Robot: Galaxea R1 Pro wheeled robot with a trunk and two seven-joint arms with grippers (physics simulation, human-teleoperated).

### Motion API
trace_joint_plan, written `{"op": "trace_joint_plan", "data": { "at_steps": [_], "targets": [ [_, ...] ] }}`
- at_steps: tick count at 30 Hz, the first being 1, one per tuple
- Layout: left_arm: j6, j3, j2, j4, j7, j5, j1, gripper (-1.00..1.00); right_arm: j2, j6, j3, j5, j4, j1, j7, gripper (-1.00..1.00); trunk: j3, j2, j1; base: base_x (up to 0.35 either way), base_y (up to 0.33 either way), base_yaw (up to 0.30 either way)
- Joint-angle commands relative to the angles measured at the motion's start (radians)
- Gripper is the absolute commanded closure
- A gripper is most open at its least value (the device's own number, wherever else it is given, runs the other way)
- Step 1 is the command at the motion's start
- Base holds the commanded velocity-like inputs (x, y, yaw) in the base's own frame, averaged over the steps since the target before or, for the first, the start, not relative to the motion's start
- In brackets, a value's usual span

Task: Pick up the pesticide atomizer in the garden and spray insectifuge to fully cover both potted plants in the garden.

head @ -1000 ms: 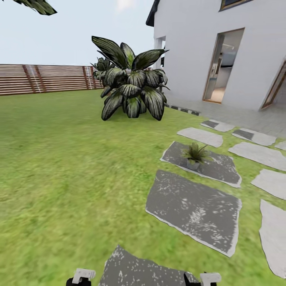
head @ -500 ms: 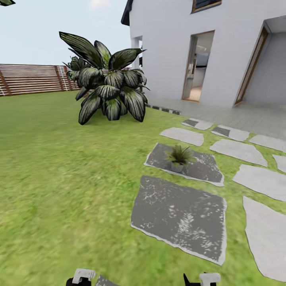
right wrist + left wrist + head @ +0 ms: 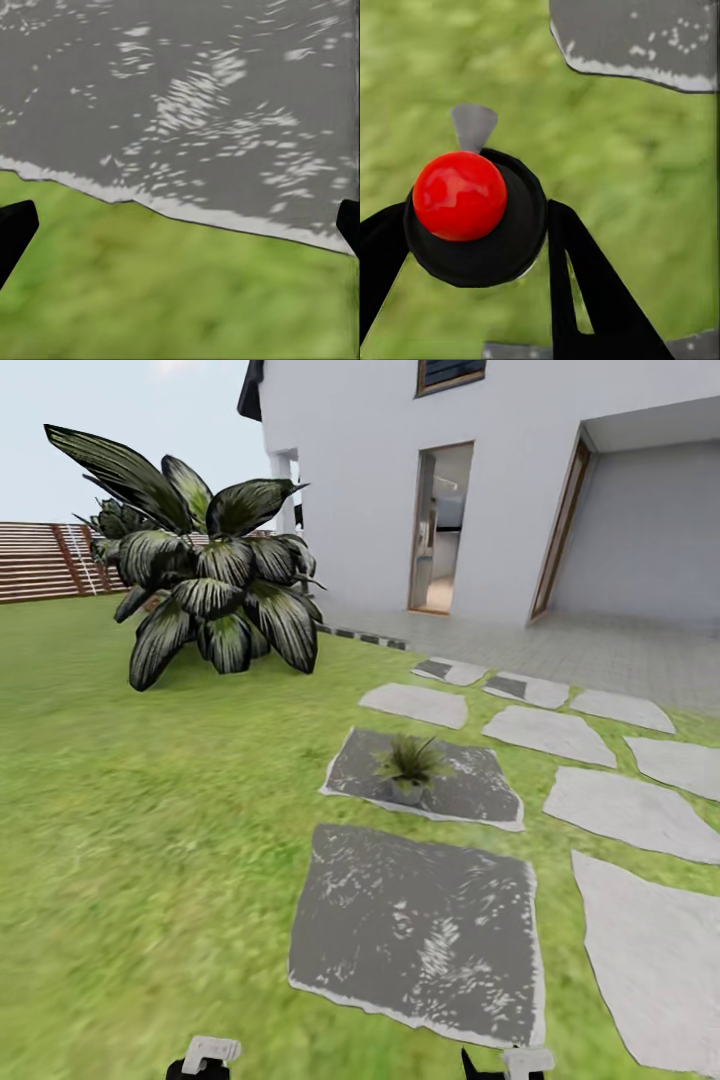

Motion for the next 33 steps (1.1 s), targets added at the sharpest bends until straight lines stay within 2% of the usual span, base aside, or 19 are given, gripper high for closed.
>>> {"op": "trace_joint_plan", "data": {
  "at_steps": [1, 22, 33],
  "targets": [
    [-0.004, 0.008, 0.000, 0.000, -0.003, -0.011, 0.000, 1.00, 0.000, -0.003, 0.002, -0.011, 0.001, -0.001, 0.010, -1.00, -0.001, 0.000, 0.000, 0.338, 0.000, -0.294],
    [-0.004, 0.008, 0.000, 0.000, -0.003, -0.011, 0.000, 1.00, 0.001, -0.003, 0.002, -0.011, 0.001, -0.001, 0.010, -1.00, 0.000, 0.000, 0.000, 0.337, -0.029, -0.294],
    [-0.004, 0.008, 0.000, 0.000, -0.003, -0.011, 0.000, 1.00, -0.001, -0.001, 0.002, -0.006, 0.006, -0.001, 0.010, -1.00, 0.000, 0.000, 0.000, 0.293, -0.144, -0.032]
  ]
}}
